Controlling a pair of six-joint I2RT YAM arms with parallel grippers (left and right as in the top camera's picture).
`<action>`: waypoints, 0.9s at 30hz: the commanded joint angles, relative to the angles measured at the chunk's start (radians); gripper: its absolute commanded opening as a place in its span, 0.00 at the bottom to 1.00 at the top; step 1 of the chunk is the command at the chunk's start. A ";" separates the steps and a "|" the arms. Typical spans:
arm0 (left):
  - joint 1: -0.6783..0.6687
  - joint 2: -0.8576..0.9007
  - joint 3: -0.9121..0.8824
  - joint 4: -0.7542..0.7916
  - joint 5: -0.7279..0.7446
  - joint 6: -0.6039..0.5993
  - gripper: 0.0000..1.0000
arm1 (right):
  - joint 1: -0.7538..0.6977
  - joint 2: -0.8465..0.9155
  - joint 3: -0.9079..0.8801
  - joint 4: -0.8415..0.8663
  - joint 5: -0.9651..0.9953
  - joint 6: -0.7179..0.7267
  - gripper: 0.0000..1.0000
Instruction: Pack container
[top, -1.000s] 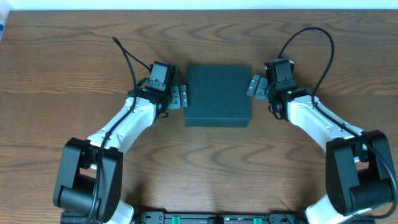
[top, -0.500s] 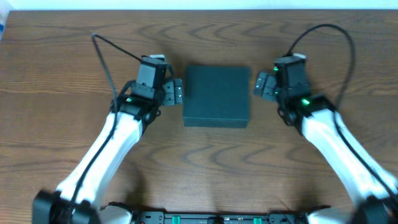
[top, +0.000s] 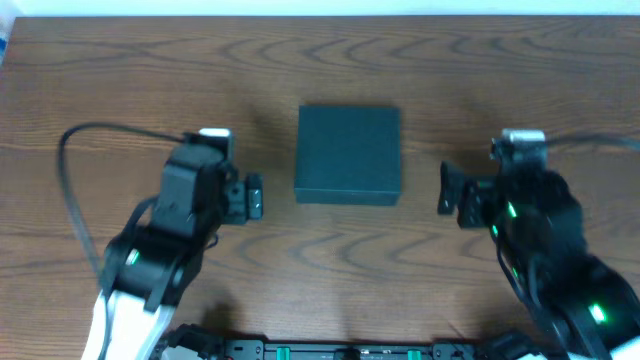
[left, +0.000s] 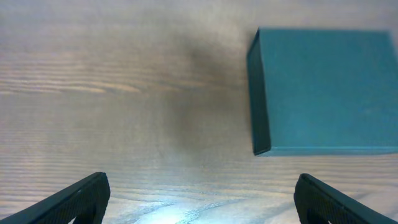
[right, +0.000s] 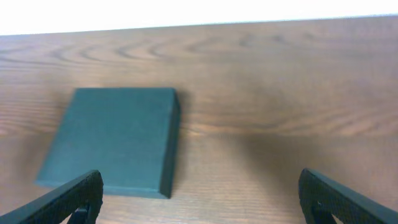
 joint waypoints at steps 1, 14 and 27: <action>-0.003 -0.103 -0.023 -0.022 -0.007 0.018 0.96 | 0.051 -0.092 0.000 -0.025 0.020 -0.041 0.99; -0.003 -0.290 -0.023 -0.226 0.001 -0.064 0.96 | 0.086 -0.351 0.000 -0.245 -0.017 -0.040 0.99; -0.003 -0.289 -0.023 -0.297 0.000 -0.065 0.96 | 0.086 -0.355 -0.001 -0.312 -0.094 -0.041 0.99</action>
